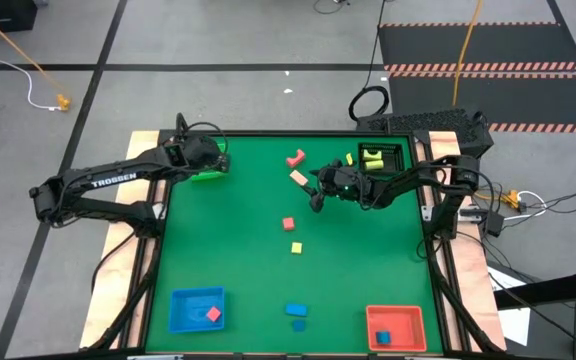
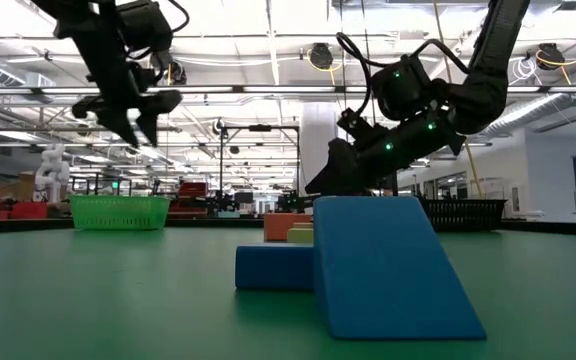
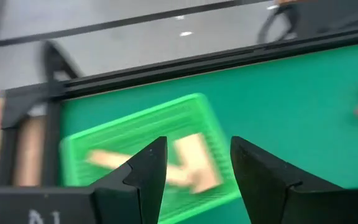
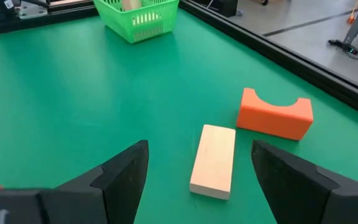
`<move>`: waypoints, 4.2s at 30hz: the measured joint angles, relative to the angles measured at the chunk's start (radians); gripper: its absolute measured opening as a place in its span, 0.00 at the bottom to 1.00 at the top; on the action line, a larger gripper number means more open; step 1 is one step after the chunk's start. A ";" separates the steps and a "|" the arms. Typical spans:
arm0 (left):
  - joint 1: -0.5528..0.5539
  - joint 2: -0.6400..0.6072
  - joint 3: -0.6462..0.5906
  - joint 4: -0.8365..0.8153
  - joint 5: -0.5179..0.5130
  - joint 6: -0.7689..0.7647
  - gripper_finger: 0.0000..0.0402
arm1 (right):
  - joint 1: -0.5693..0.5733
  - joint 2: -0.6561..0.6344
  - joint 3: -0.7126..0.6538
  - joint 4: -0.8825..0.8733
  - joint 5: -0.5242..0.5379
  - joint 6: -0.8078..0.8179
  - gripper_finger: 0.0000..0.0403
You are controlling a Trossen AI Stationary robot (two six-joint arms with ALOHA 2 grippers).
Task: Sort & place blocks by color
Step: Put the light orange block into the green bin
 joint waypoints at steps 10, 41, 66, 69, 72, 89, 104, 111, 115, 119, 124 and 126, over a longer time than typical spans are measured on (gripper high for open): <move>-0.073 0.000 0.000 0.256 0.116 0.092 0.45 | -0.002 0.129 0.001 0.132 0.032 -0.019 0.68; -0.192 0.000 0.000 0.304 0.118 0.074 0.45 | -0.003 0.307 0.175 -0.068 0.103 0.052 0.28; -0.482 0.004 0.000 0.399 0.243 -0.142 0.45 | 0.183 -0.115 0.171 -0.107 -0.026 -0.429 0.28; -0.519 0.018 -0.001 0.482 0.244 -0.124 0.45 | 0.210 -0.140 0.171 -0.096 -0.026 -0.464 0.28; -0.543 0.037 0.000 0.559 0.243 -0.104 0.45 | 0.237 -0.140 0.171 -0.070 -0.026 -0.501 0.28; -0.559 0.186 -0.001 0.793 0.319 -0.092 0.45 | 0.308 -0.142 0.171 0.029 -0.027 -0.598 0.28; -0.554 0.213 -0.001 0.869 0.327 -0.057 0.23 | 0.330 -0.144 0.173 0.033 -0.027 -0.616 0.34; -0.554 0.213 -0.001 0.850 0.335 -0.051 0.14 | 0.330 -0.143 0.173 0.028 -0.021 -0.614 0.42; -0.544 0.213 -0.001 0.849 0.333 -0.045 0.14 | 0.331 -0.165 0.173 -0.051 0.069 -0.564 0.43; -0.525 0.201 0.000 0.822 0.344 -0.037 0.14 | 0.319 -0.254 0.172 -0.282 0.085 -0.461 0.43; -0.471 0.167 0.001 0.741 0.340 -0.006 0.14 | 0.293 -0.382 0.173 -0.550 0.090 -0.357 0.43; -0.441 0.146 0.001 0.672 0.339 0.004 0.14 | 0.280 -0.414 0.173 -0.611 0.092 -0.320 0.44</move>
